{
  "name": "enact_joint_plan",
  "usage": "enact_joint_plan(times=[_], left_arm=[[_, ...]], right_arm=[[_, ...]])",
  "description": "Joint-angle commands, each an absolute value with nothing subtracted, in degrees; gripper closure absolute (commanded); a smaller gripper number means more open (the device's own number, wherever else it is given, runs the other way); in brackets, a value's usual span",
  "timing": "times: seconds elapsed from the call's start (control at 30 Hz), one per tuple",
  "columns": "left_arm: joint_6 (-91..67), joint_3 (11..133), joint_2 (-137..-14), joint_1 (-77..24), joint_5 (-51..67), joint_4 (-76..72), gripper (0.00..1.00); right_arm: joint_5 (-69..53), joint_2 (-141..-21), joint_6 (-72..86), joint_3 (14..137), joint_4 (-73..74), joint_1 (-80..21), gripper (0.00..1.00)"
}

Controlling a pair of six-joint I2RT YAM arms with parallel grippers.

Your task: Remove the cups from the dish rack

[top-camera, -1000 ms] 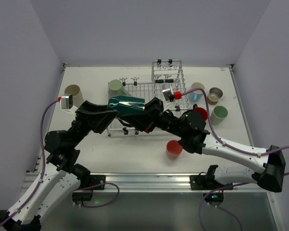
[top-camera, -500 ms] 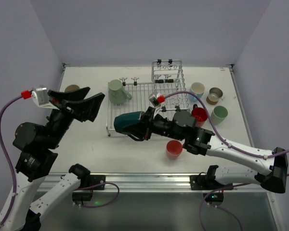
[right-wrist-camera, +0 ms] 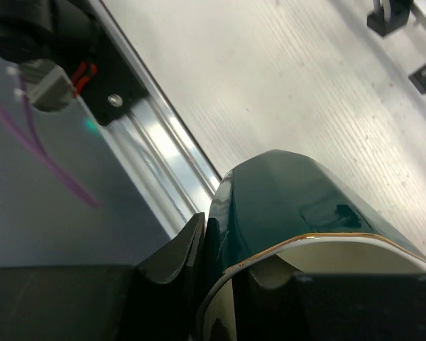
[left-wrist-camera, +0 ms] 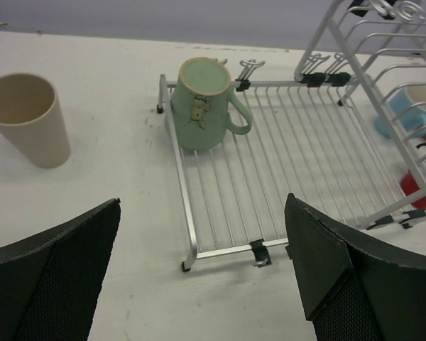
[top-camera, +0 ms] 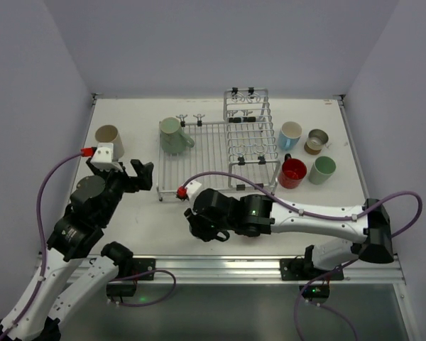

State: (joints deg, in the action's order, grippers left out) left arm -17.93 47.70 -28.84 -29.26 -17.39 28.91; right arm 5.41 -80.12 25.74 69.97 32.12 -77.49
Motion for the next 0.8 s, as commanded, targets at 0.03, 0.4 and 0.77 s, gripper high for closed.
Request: enact_joint_plan(times=[0.03, 0.4, 0.77], left_arm=[[-15.64, 45.71, -27.51, -28.92, -25.57, 27.51, 0.0], [-16.0, 40.69, -25.31, -28.92, -25.49, 25.58, 0.0], [-16.26, 40.52, -26.72, -28.92, -22.33, 24.79, 0.0]], right_arm=[[8.96, -80.68, 24.0, 69.97, 33.05, -77.78, 1.0], [8.79, -93.59, 20.22, 68.64, 30.59, -76.9, 1.0], [9.67, -97.65, 19.42, 68.38, 29.09, -75.32, 0.83]])
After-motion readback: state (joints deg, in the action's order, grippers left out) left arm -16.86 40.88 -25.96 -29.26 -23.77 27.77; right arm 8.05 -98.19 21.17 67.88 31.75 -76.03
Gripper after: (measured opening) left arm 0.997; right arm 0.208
